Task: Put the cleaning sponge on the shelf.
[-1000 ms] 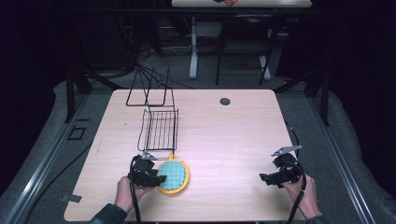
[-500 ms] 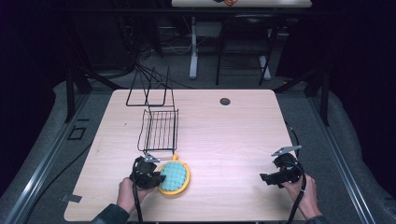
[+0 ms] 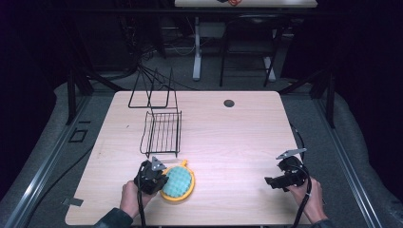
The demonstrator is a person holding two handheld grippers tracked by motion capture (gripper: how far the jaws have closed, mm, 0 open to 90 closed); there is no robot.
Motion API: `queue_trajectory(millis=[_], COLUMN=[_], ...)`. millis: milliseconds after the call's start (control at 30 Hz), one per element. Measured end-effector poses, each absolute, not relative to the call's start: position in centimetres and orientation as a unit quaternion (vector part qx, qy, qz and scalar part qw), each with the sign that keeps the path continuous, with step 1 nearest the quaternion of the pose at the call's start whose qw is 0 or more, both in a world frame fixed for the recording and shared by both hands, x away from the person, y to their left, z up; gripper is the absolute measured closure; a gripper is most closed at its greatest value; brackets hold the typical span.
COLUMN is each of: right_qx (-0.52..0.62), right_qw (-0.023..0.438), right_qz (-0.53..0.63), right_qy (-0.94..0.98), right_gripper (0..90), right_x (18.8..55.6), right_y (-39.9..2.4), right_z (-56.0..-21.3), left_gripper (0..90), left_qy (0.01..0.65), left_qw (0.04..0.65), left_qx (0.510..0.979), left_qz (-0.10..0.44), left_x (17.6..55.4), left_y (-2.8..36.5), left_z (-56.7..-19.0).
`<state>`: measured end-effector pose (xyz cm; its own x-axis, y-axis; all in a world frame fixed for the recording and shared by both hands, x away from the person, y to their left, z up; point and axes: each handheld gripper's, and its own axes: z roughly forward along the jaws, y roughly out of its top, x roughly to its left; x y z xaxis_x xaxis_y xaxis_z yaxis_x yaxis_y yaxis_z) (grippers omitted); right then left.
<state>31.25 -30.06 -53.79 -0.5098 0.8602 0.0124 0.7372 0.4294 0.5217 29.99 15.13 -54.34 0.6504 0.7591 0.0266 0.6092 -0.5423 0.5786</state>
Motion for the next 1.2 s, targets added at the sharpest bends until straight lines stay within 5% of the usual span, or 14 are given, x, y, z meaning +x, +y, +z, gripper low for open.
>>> queue_trajectory(millis=[1200], right_qx=[0.482], right_qw=[0.135], right_qz=[0.246], right_qy=[0.83], right_gripper=[11.8], right_x=[31.1], right_y=[-30.4], right_z=[-53.5], left_gripper=[86.7], left_qy=[0.366], left_qw=[0.326], left_qx=[0.858], left_qz=[0.154], left_x=[28.7], left_y=[16.0], left_z=[-51.1])
